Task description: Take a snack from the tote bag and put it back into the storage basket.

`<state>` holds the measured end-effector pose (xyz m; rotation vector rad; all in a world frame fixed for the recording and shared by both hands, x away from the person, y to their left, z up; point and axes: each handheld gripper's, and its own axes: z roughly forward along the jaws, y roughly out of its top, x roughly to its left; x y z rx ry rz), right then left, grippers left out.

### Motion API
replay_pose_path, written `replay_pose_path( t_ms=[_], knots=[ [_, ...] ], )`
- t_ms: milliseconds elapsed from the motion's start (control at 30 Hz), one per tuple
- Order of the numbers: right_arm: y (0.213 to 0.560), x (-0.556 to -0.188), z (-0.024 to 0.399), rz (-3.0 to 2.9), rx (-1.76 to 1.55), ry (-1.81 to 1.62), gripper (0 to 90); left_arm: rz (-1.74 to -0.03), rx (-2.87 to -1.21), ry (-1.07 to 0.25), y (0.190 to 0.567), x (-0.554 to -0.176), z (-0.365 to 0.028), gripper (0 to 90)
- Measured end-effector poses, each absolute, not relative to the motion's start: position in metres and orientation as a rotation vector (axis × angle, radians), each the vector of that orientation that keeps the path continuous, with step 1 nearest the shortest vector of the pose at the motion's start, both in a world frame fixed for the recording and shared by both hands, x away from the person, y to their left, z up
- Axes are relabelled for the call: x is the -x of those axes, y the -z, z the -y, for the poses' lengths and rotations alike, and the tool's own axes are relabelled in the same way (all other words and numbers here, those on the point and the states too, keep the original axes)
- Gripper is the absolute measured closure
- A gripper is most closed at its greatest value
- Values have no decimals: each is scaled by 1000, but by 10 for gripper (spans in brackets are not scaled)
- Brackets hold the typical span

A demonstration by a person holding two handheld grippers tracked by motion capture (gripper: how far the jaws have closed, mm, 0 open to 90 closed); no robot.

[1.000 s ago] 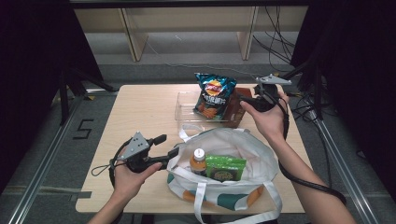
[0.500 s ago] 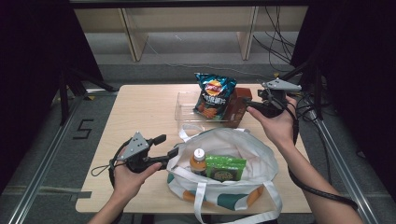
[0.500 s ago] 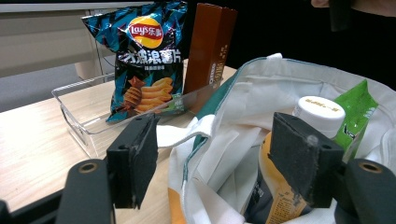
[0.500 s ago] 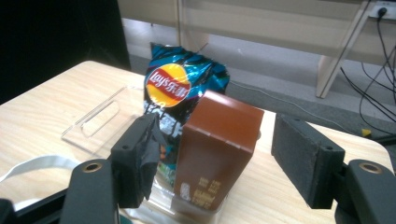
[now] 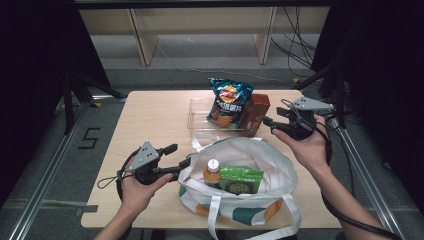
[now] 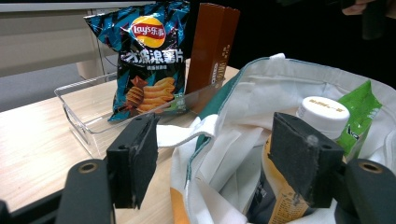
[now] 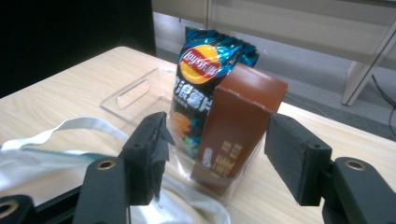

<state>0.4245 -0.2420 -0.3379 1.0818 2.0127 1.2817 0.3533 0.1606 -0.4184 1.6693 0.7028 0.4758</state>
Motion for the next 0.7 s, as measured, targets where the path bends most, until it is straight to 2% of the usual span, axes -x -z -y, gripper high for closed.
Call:
replay_pose_path(
  t_ms=[700],
  knots=[
    [352, -394, 250, -2122, -1043, -1305, 414, -703, -1674, -479, 416, -352, -157, 318]
  ],
)
